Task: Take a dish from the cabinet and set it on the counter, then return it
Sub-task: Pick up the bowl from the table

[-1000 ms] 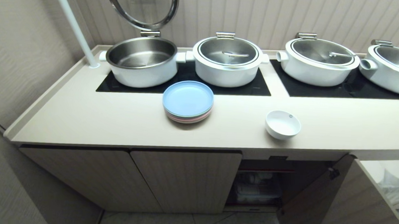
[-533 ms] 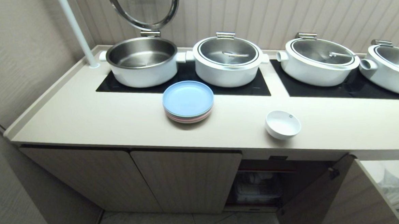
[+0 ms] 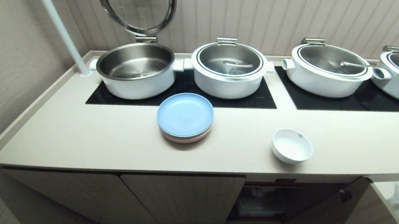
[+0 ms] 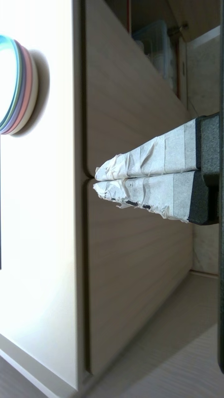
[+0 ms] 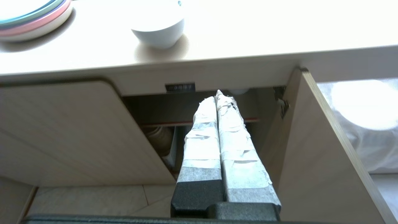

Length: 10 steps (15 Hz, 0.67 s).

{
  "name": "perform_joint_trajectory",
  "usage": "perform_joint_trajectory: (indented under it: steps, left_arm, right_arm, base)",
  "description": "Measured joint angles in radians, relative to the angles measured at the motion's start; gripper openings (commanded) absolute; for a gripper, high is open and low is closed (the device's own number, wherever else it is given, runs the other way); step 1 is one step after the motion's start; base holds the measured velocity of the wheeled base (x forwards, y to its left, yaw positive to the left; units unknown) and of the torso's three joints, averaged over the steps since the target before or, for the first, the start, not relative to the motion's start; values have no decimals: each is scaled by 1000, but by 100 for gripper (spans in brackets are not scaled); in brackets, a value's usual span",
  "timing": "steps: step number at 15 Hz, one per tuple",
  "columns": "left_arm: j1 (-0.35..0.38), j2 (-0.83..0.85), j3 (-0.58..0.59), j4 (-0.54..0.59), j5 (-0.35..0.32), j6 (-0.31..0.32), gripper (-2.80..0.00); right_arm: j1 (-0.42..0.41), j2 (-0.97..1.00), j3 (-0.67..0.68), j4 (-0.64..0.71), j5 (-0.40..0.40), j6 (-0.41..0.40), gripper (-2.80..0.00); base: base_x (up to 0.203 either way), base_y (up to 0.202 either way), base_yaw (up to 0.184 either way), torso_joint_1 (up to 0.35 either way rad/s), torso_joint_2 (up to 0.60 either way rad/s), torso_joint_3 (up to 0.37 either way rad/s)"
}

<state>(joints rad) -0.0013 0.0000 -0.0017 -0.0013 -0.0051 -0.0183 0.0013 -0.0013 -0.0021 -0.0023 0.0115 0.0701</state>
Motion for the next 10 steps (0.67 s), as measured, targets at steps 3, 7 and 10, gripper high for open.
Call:
perform_joint_trajectory:
  steps: [3,7,10]
  left_arm:
    - [0,0,0,0,1,-1,-280]
    - [-1,0,0,0,0,-1,-280]
    - [0,0,0,0,1,-2,-280]
  right_arm:
    - [0,0,0,0,0,-2,-280]
    - [0,0,0,0,0,-1,-280]
    - [0,0,0,0,0,-1,-280]
  base:
    - [25,0,1,4,0,-2]
    - [0,0,0,0,0,0]
    - [0,0,0,0,0,0]
